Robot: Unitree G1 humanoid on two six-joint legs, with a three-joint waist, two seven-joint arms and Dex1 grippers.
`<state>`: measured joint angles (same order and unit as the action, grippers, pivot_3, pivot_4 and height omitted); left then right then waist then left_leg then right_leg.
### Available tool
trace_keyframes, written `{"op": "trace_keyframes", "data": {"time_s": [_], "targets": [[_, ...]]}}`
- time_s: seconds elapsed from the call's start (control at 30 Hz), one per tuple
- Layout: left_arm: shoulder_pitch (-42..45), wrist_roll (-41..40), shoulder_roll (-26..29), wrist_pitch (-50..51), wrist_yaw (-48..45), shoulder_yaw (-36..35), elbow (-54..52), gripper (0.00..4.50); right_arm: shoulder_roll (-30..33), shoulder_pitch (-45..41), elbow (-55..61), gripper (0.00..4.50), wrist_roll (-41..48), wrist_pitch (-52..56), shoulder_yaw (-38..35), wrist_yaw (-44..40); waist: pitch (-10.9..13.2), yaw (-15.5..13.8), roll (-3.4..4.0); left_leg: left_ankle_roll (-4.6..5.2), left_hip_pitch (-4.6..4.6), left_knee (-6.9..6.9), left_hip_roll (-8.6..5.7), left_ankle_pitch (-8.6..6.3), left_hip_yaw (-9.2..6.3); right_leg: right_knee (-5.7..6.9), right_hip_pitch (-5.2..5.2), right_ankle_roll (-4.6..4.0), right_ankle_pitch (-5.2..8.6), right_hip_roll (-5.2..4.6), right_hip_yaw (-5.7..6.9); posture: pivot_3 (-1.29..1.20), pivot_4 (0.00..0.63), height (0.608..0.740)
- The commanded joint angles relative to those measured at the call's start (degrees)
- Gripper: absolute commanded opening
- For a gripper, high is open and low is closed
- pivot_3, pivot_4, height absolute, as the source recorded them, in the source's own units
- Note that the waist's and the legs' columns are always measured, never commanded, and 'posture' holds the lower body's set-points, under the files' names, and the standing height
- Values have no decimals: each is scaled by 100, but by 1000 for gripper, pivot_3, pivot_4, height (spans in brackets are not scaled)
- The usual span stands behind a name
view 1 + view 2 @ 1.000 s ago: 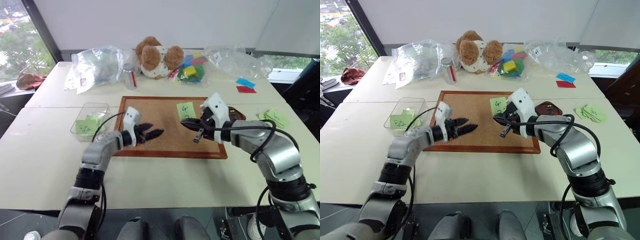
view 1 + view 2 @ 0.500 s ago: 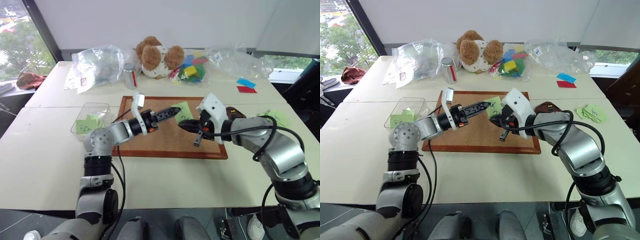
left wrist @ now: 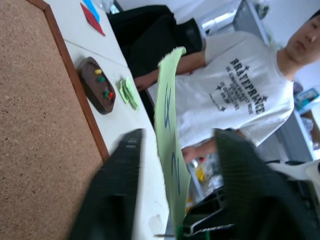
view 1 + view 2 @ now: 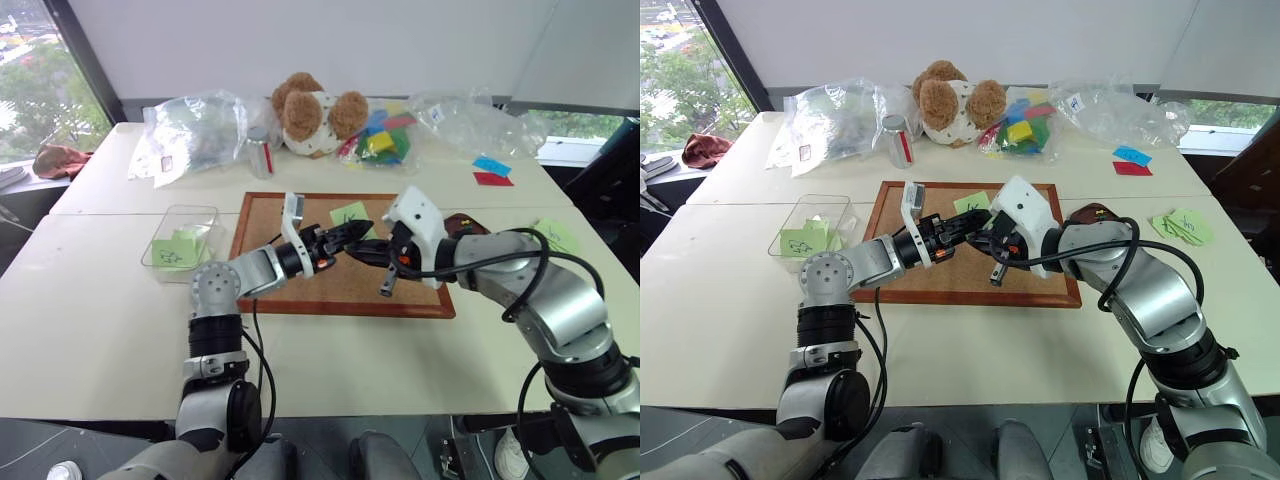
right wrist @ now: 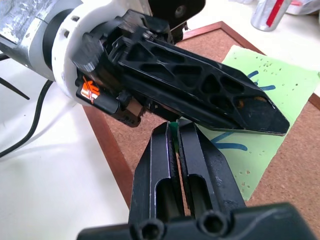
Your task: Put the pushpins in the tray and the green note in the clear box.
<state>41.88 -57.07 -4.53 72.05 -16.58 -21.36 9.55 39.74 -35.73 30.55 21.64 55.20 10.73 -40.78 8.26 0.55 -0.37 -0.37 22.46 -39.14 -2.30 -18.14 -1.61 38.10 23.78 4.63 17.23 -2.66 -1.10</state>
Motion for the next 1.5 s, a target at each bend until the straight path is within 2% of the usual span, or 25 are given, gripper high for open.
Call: {"op": "trace_keyframes", "data": {"time_s": [0.03, 0.53, 0.7, 0.87, 1.0, 1.2, 1.3, 1.5], "targets": [[34, -221, -38, 23, 151, -51, -53, 28, -40, -148, 265, 0, 79, 3, -93, 36, 0, 1, 0, 0, 0, 0, 0, 0, 0, -1, 0, 0, 0, 0, 0, 0, 150, 740], [-258, -147, 149, -444, 372, -216, 383, 28, 130, -332, 376, 0, 322, 333, -572, 68, 0, -2, 0, -2, 0, 0, -1, 1, 0, -1, 0, 0, 0, 0, 0, 0, 150, 740], [-254, -225, 146, -654, 493, -348, 531, 28, 217, -464, 15, 0, 325, 418, -874, 141, 0, -8, -1, -2, 0, 1, -1, 1, 0, -2, 1, 0, 0, 0, 0, 0, 150, 740], [-196, -398, 101, -794, 640, -485, 441, 28, 268, -475, -1732, 0, -194, -224, -1299, 555, 2, -12, -4, -2, 0, -3, -2, 1, 1, -3, -4, 0, 0, -1, -1, 0, 150, 740], [-154, -628, 62, -875, 926, -653, 289, 28, 256, -895, -4009, 0, -959, -1261, -1364, 1240, 2, 0, -4, -2, 0, 0, -2, 1, 4, -1, 0, 0, 0, -1, -2, 0, 150, 740], [-289, -913, 5, -862, 1215, -615, -60, 28, 66, -1494, -6701, 0, -1371, -2527, -1416, 1479, 2, 16, -4, -5, 0, 9, -2, 3, 10, 0, 7, 0, 0, 1, -5, 0, 150, 740], [-362, -967, -1, -885, 1268, -542, -183, 28, -47, -1642, -7460, 0, -1446, -2914, -1441, 1452, 2, 29, -4, -5, 0, 6, -2, 3, 14, 1, 6, 0, 0, 2, -8, 0, 150, 740], [-492, -1049, 22, -916, 1330, -455, -328, 28, -283, -1724, -8172, 0, -1452, -3239, -1466, 1162, 2, 23, -3, -7, -1, 2, -2, 4, 15, 3, 3, 0, 0, 4, -8, 0, 150, 740]]}}
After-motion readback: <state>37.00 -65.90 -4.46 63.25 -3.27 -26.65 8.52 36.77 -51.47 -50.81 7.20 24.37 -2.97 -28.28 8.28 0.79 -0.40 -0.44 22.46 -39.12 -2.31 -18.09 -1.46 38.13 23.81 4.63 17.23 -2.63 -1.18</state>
